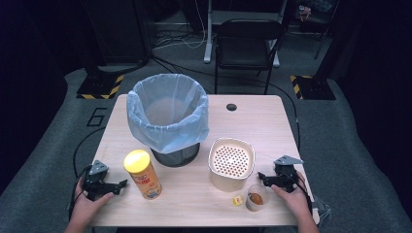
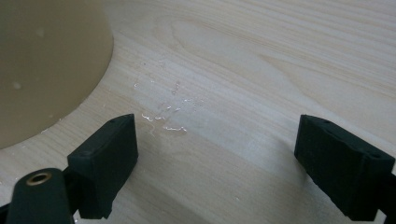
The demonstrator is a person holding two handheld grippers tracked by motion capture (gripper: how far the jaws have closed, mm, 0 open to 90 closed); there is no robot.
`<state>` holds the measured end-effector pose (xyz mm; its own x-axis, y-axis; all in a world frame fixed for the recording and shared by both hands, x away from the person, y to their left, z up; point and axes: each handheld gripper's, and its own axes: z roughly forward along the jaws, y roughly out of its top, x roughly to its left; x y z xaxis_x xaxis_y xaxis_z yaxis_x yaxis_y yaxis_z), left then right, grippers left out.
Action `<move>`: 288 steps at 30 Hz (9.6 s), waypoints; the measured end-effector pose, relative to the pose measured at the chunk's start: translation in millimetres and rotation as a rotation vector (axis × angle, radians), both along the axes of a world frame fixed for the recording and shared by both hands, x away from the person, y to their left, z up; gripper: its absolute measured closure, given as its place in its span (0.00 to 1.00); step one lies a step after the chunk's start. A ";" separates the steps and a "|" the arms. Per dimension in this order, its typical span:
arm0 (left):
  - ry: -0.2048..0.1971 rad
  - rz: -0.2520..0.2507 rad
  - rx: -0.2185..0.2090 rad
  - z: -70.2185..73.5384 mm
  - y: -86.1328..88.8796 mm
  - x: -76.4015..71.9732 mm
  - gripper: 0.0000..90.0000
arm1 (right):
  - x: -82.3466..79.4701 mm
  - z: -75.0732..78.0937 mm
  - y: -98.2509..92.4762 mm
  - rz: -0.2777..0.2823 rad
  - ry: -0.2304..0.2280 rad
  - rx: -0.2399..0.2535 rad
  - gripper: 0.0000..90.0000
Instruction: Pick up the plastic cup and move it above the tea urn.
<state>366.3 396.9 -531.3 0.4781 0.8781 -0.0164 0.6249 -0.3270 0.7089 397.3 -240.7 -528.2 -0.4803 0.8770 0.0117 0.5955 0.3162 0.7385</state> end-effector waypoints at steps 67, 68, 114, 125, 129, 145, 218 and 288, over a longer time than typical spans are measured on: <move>-0.027 0.109 -0.001 -1.3 -6.1 -3.6 0.01 | -34.5 74.2 15.7 0.158 -0.090 0.068 0.40; -0.016 0.125 -0.019 -1.4 -7.7 -4.7 0.01 | -35.3 77.9 15.5 0.171 -0.088 0.070 0.40; -0.022 0.123 -0.019 -1.9 -7.6 -4.9 0.01 | -85.2 49.6 40.2 0.529 -0.043 0.048 0.23; -0.022 0.122 -0.020 -1.9 -7.5 -4.8 0.01 | -85.4 47.3 40.4 0.544 -0.056 0.043 0.23; -0.022 0.122 -0.020 -1.9 -7.5 -4.8 0.01 | -85.8 45.0 40.7 0.553 -0.042 0.021 0.30; -0.022 0.121 -0.019 -1.8 -7.5 -4.7 0.01 | -85.0 46.8 39.6 0.561 -0.044 0.019 0.38; -0.016 0.103 0.005 -0.4 -5.7 -3.9 0.01 | 14.1 173.2 3.8 0.308 -0.124 -0.077 0.43; -0.028 0.110 -0.004 -1.4 -6.5 -3.2 0.01 | 37.6 160.9 89.1 0.500 -0.335 -0.498 0.43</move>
